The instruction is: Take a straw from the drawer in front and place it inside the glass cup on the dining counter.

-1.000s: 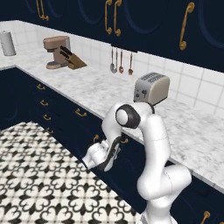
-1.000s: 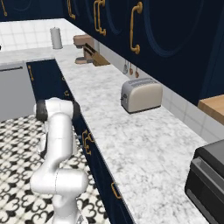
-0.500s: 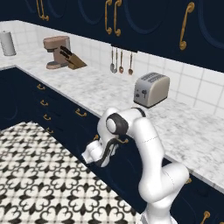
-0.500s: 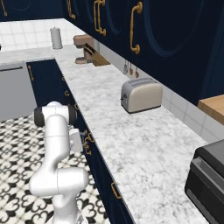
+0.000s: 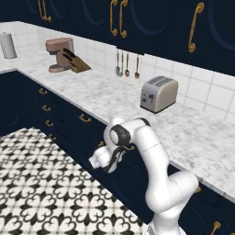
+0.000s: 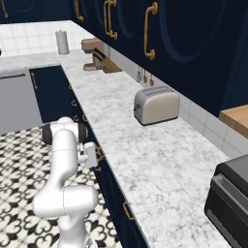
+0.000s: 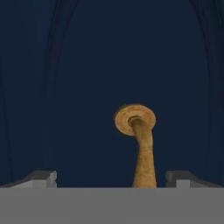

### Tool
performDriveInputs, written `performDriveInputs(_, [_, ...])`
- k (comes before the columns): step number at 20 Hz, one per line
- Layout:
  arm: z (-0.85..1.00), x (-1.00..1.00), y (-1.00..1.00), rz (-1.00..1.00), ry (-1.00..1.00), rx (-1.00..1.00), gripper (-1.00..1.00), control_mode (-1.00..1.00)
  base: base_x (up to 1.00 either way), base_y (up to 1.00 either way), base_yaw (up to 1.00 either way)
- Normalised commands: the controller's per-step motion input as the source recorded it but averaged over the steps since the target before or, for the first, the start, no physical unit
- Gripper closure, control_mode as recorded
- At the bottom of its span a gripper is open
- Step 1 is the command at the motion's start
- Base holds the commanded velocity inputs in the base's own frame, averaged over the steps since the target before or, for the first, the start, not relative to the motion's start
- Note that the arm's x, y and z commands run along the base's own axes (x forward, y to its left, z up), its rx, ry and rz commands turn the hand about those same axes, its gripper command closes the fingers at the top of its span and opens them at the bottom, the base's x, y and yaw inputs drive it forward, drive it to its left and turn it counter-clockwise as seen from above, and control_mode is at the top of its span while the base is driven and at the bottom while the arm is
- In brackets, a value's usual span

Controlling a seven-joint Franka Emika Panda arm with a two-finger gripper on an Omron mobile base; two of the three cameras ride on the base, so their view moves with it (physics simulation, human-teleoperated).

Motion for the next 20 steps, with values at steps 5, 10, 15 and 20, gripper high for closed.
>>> performDriveInputs(5, [-0.34, 0.38, -0.13, 0.00, 0.07, 0.01, -1.00, -1.00, 0.00, 0.00, 0.00])
performDriveInputs(10, [-0.08, 0.08, -0.08, 0.00, 0.00, 0.02, 1.00, -1.00, 0.00, 0.00, 0.00])
performDriveInputs(15, [0.00, -0.31, 0.01, 0.00, -0.04, 0.03, 1.00, -1.00, 0.00, 0.00, 0.00])
performDriveInputs(20, [0.00, -0.62, 0.30, 0.01, -0.05, 0.02, 1.00, -1.00, 0.00, 0.00, 0.00])
